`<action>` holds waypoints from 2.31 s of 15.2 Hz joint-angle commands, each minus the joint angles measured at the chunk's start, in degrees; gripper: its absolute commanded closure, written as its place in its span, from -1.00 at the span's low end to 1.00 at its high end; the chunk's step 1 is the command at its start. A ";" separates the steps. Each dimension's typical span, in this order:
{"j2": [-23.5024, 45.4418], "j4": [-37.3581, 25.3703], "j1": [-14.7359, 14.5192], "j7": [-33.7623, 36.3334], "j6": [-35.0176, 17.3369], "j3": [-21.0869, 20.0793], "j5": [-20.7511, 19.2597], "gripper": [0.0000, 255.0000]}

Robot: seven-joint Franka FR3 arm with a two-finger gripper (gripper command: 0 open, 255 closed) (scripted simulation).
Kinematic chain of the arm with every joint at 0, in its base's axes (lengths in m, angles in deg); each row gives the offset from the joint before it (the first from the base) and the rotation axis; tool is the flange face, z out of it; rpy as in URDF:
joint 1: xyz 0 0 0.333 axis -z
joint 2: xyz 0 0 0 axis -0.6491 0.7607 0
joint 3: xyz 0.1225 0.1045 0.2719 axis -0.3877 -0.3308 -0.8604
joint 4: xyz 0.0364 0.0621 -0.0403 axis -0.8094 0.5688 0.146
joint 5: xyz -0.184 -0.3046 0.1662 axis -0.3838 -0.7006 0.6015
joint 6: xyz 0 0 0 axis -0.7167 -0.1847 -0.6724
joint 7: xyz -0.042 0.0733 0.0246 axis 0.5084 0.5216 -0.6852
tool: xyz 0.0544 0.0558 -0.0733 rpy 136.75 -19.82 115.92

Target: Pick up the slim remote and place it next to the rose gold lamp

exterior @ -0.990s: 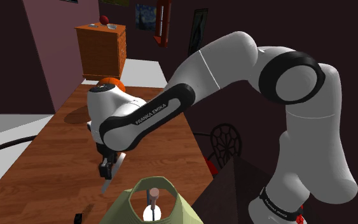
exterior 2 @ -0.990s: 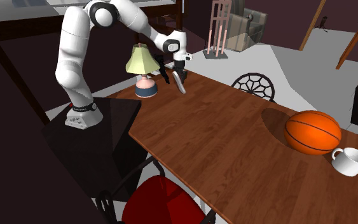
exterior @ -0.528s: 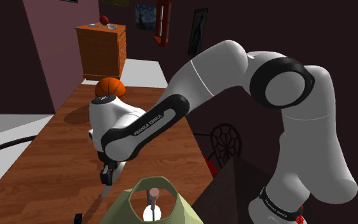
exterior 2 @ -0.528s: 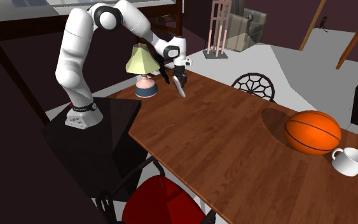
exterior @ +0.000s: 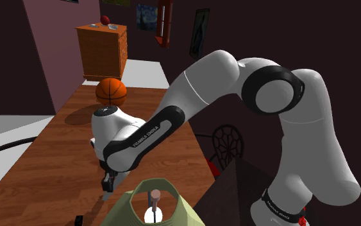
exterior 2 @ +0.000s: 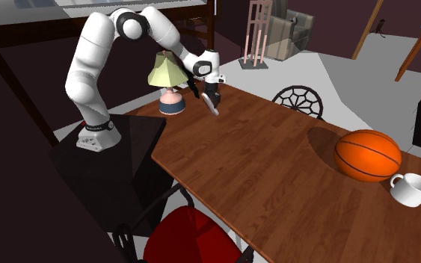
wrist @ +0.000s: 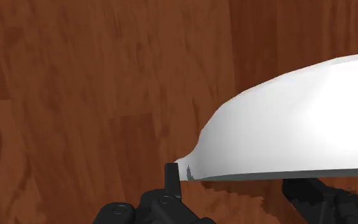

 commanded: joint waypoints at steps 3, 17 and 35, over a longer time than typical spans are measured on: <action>2.57 0.22 -0.19 0.16 -2.39 0.02 -0.09 1.00; 7.97 -1.28 -0.34 0.28 -6.29 0.22 -0.28 1.00; 2.04 0.34 -0.19 0.15 -1.98 0.00 -0.07 -1.00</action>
